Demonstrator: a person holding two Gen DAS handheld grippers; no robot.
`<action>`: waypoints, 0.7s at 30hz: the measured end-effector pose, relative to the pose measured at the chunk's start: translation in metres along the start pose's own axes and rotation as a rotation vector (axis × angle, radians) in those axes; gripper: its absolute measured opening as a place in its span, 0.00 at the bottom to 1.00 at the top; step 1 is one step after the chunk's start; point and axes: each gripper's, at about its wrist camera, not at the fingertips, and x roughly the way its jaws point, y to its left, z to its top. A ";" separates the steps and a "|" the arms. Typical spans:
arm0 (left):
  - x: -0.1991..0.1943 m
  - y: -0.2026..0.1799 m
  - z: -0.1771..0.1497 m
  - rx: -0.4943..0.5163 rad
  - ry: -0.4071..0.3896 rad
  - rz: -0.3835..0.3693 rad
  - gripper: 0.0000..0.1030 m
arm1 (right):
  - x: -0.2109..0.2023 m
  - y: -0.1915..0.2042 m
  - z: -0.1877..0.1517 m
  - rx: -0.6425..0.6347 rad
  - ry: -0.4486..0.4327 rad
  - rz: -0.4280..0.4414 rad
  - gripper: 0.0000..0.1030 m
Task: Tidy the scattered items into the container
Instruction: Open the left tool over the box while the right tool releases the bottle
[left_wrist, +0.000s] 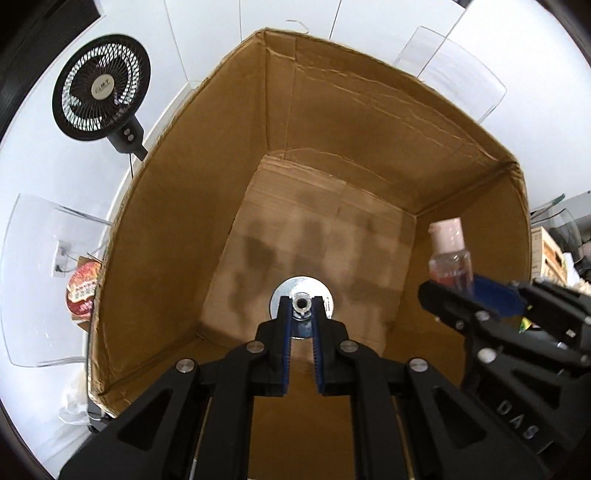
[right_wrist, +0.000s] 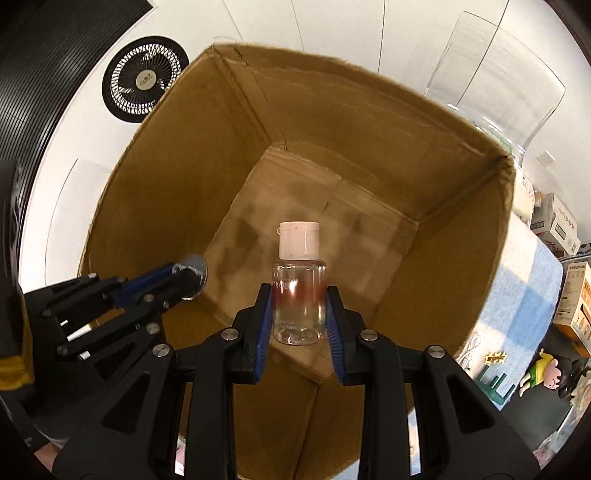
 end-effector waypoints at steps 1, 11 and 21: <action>0.000 0.001 0.000 -0.005 0.001 -0.005 0.10 | 0.002 0.000 0.000 0.003 0.003 0.005 0.28; 0.006 0.005 -0.002 -0.019 -0.002 0.006 0.11 | 0.010 -0.001 -0.003 -0.004 0.023 0.015 0.31; -0.008 0.022 -0.009 -0.078 -0.063 -0.002 0.80 | -0.006 -0.015 -0.005 0.025 -0.040 0.012 0.72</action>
